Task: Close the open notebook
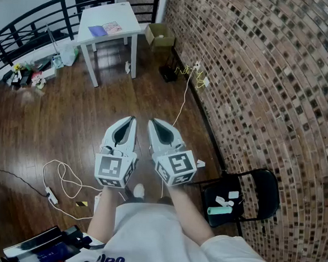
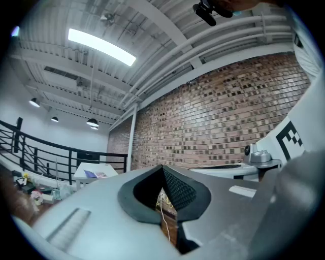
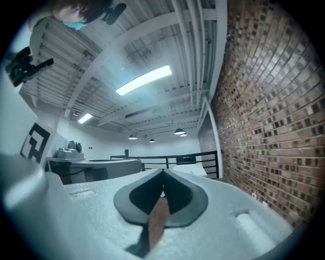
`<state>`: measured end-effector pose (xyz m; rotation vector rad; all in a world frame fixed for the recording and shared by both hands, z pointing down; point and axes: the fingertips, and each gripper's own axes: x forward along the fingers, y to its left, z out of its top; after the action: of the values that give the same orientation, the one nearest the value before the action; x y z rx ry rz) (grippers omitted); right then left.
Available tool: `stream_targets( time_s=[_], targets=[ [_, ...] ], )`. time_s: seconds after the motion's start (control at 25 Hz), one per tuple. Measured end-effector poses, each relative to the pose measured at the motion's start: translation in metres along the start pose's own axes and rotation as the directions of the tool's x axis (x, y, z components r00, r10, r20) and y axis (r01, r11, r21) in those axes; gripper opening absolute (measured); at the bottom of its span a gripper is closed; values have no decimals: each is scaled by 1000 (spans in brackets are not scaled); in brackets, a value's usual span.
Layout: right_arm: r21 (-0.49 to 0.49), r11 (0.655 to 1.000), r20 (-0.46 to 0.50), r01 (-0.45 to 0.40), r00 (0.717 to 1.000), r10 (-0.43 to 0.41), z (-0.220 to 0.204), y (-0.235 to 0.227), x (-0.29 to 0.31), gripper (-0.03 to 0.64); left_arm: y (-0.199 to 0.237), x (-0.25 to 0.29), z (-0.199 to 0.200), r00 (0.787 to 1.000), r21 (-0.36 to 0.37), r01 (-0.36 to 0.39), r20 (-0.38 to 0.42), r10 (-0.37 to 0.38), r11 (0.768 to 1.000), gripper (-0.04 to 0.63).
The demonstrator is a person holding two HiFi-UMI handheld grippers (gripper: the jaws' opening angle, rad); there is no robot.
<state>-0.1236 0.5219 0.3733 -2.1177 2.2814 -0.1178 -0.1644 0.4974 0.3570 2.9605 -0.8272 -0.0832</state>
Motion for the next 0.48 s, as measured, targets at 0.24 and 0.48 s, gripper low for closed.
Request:
stream_targets(
  time_s=[0.24, 0.48],
  targets=[
    [-75, 986, 29, -150, 988, 153, 4, 25, 51, -15, 54, 13, -9, 999, -15, -48, -25, 47, 999, 15],
    [-74, 977, 17, -198, 980, 199, 4, 6, 120, -15, 110, 48, -15, 990, -3, -133, -47, 132, 991, 15]
  ],
)
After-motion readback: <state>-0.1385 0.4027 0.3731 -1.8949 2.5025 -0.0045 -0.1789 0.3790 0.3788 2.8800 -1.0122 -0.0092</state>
